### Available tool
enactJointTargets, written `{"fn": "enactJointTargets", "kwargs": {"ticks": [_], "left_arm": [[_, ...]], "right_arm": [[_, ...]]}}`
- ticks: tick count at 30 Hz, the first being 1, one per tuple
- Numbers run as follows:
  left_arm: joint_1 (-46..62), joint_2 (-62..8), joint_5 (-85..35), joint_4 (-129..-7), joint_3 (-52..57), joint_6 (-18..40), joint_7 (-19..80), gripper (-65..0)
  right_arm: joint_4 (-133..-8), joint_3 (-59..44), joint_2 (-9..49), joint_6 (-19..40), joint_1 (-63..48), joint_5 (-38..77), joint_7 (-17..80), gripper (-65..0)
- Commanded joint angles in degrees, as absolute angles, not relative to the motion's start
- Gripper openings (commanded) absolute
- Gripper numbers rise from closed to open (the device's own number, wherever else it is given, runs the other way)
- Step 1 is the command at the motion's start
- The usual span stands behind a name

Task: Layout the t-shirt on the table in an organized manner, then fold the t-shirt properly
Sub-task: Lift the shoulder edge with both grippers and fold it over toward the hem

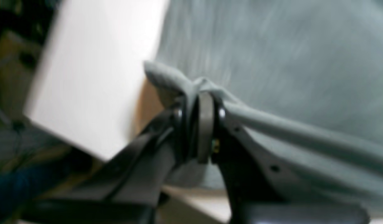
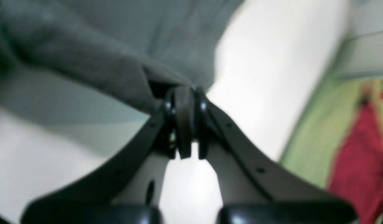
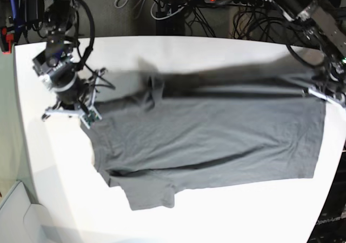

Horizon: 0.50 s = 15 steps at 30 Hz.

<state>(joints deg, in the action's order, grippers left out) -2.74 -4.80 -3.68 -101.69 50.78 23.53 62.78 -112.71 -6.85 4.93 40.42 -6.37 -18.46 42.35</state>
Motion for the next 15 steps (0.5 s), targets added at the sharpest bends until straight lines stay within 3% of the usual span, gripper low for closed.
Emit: {"fn": "enactJointTargets", "kwargs": {"ticks": [1, 6, 15], "left_arm": [[-4.18, -5.58, -3.03, -103.6, 50.77, 23.16, 63.69, -59.2], [-9.98, -6.73, -2.77, -105.19, 47.87, 23.08, 66.33, -59.2], [-22.64, -7.69, -2.68, -99.82, 37.23, 22.64, 65.8, -59.2]], "right_arm": [[-114.15, -6.99, 5.23, 40.0, -5.41, -18.59, 43.21, -65.0], [-114.24, -7.78, 5.32, 40.0, 1.71, -18.51, 48.31, -65.0], [-109.49, -7.69, 5.32, 40.0, 18.33, -18.42, 48.57, -65.0]]}}
